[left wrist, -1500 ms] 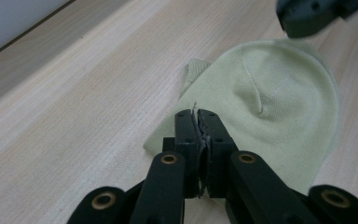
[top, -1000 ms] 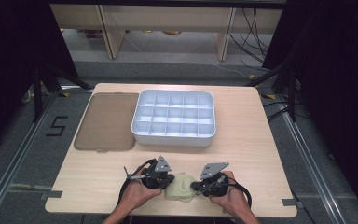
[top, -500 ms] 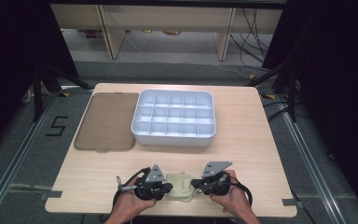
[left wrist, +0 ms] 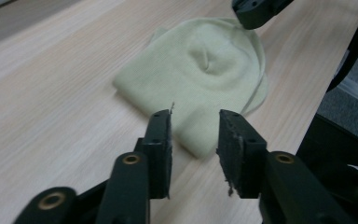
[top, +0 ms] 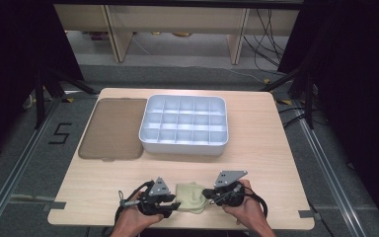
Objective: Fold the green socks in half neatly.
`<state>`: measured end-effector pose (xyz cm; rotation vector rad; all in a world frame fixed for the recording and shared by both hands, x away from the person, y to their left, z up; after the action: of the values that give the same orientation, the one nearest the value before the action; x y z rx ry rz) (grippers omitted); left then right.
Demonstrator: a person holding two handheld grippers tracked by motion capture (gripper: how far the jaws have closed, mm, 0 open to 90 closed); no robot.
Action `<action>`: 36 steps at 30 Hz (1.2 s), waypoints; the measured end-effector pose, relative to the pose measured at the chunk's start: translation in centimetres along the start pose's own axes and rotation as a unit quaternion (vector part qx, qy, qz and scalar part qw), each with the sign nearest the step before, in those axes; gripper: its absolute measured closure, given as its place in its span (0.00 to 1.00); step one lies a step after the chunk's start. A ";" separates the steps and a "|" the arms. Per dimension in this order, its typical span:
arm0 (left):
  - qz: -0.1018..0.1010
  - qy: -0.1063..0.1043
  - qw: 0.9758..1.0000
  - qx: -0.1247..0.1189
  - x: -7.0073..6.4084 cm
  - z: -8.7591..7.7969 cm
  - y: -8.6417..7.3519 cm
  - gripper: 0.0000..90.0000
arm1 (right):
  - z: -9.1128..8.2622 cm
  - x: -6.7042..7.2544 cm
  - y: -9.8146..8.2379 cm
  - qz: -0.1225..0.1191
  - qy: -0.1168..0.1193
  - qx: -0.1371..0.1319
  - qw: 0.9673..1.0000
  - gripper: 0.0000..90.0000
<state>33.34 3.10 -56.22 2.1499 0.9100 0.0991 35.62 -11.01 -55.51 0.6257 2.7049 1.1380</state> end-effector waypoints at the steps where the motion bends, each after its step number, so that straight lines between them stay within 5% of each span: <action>1: -0.006 0.000 1.000 0.000 0.2 0.0 -0.2 0.68 | 0.0 0.0 0.0 -0.001 -0.001 -0.001 1.000 0.96; 7: -0.031 -0.011 0.999 0.014 0.5 0.3 -0.7 0.62 | 0.0 0.0 0.1 -0.009 0.000 -0.003 1.000 0.96; 9: -0.060 -0.027 0.998 0.009 0.3 0.6 -0.5 0.59 | 0.0 0.0 0.1 -0.006 -0.002 -0.005 1.000 0.95; 15: -0.080 -0.021 0.996 0.014 0.4 1.6 -0.1 0.59 | 0.1 0.0 0.2 -0.014 -0.001 -0.007 1.000 0.94; 26: -0.053 0.001 0.998 0.026 0.4 2.2 -0.1 0.61 | 0.1 0.0 0.2 -0.014 -0.001 -0.007 1.000 0.93; 27: -0.065 0.002 0.998 0.026 0.1 2.2 -0.2 0.61 | 0.0 0.0 0.2 -0.014 -0.001 -0.007 1.000 0.93; 31: -0.027 0.013 0.998 0.050 0.3 2.2 -0.1 0.63 | 0.1 0.1 0.3 -0.013 -0.001 -0.008 1.000 0.93; 36: -0.031 0.018 0.998 0.054 1.0 2.2 0.1 0.65 | 0.1 0.3 0.3 -0.011 0.001 -0.006 1.000 0.93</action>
<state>34.87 2.28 -57.92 2.2220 1.0240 0.0595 35.51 -10.66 -55.38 0.5923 2.6978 1.1492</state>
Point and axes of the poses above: each handheld gripper's, and its own axes: z roughly forward along the jaws, y roughly out of its top, x roughly to its left, the point moved 10 cm from there along z, roughly forward along the jaws, and after that the axes turned 4 degrees about -z, right-handed, at the moved point
